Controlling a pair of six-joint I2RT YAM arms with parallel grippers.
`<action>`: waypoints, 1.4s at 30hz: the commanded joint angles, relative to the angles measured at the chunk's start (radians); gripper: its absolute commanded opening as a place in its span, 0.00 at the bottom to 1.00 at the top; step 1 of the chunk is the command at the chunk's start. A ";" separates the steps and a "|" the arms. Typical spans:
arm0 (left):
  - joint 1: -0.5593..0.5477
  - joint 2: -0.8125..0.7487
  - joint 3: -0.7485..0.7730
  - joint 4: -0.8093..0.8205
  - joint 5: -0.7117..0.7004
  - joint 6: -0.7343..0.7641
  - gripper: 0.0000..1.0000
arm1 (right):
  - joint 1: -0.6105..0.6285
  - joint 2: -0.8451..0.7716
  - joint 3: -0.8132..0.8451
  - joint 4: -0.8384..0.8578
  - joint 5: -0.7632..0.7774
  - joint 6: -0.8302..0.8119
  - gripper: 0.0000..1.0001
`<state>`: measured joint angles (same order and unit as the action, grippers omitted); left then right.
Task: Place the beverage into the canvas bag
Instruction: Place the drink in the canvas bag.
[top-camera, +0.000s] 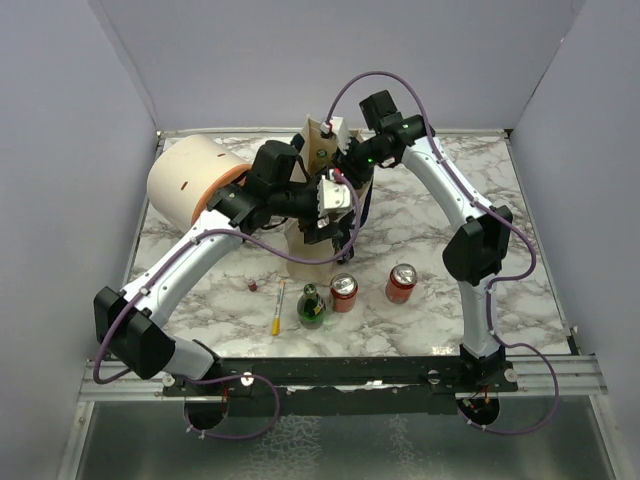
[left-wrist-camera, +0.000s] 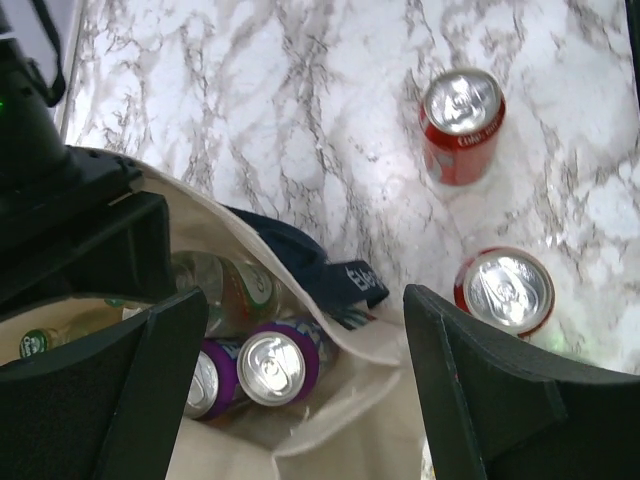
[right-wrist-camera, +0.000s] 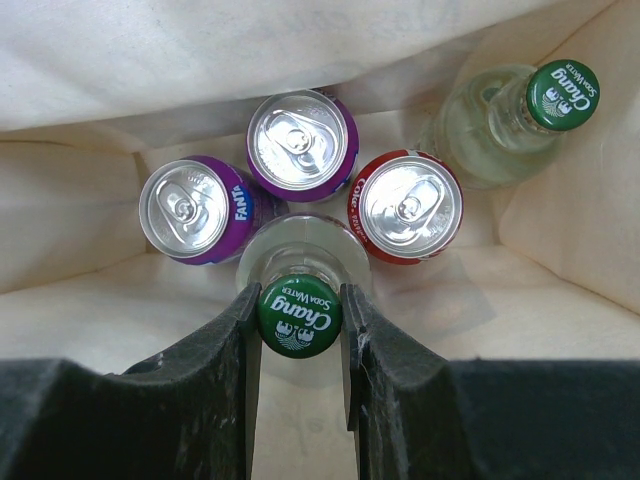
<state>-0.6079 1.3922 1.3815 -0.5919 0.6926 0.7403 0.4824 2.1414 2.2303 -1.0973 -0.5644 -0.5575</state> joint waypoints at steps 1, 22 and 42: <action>0.004 0.067 0.054 0.174 -0.022 -0.282 0.79 | -0.004 -0.039 0.015 0.064 -0.087 0.027 0.01; -0.140 0.150 0.008 0.322 -0.340 -0.465 0.64 | -0.004 -0.091 -0.052 0.069 -0.081 0.034 0.01; -0.145 0.187 0.005 0.370 -0.195 -0.458 0.05 | -0.002 -0.065 -0.031 0.035 -0.084 -0.015 0.01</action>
<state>-0.7479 1.5845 1.3941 -0.2588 0.3874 0.2852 0.4786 2.1166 2.1624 -1.0580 -0.5724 -0.5587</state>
